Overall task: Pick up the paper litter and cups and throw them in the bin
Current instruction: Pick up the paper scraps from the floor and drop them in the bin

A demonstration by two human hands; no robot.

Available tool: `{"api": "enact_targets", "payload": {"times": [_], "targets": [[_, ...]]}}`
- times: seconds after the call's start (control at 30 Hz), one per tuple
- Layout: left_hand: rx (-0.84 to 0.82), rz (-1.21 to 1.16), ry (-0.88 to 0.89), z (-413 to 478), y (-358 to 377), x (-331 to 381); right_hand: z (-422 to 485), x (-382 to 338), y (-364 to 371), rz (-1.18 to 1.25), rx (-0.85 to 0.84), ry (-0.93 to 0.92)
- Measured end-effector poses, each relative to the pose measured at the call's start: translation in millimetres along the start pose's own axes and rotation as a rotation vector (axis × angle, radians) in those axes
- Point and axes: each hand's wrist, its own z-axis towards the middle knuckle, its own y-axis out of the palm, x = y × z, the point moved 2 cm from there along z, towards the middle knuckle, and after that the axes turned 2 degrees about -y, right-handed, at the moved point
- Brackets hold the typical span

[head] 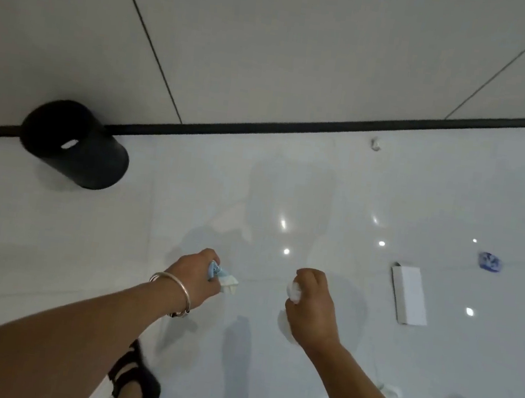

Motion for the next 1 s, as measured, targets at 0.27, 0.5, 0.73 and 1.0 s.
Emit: {"api": "enact_targets", "payload": {"times": [0.27, 0.5, 0.73, 1.0], "targets": [[0.097, -0.223, -0.131, 28.4, -135.6, -181.9, 73.0, -197.1, 145.4, -0.129, -0.210, -0.173], [0.238, -0.326, -0.218, 47.7, -253.2, -287.3, 126.8, -347.8, 248.7, -0.228, -0.232, -0.258], [0.274, -0.403, -0.353, 85.2, -304.0, -348.0, 198.9, -417.5, 307.7, -0.224, -0.288, -0.325], [0.338, -0.534, -0.449, 173.4, -349.2, -384.7, 302.2, -464.2, 363.9, 0.026, -0.448, -0.279]]}}
